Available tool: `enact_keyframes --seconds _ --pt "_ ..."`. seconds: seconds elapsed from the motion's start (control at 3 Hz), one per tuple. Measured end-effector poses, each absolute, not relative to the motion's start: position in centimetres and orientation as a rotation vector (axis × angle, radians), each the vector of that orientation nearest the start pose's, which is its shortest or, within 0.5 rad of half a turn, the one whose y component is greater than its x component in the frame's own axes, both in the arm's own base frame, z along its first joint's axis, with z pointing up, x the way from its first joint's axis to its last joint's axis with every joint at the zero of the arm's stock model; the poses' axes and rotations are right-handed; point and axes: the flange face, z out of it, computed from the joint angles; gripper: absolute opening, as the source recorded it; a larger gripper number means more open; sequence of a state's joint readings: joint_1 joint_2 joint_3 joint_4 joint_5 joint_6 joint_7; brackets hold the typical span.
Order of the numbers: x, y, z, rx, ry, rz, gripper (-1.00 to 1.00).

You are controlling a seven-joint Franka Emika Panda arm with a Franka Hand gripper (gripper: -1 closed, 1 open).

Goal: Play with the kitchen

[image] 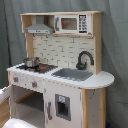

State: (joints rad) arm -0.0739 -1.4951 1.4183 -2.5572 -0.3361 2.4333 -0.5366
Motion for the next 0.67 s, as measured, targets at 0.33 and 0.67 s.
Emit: enact_keyframes --seconds 0.33,0.67 --pt "12.8 40.6 38.8 0.77 1.286 0.596 1.0" --pt "14.6 38.9 38.2 0.761 1.319 0.602 1.0"
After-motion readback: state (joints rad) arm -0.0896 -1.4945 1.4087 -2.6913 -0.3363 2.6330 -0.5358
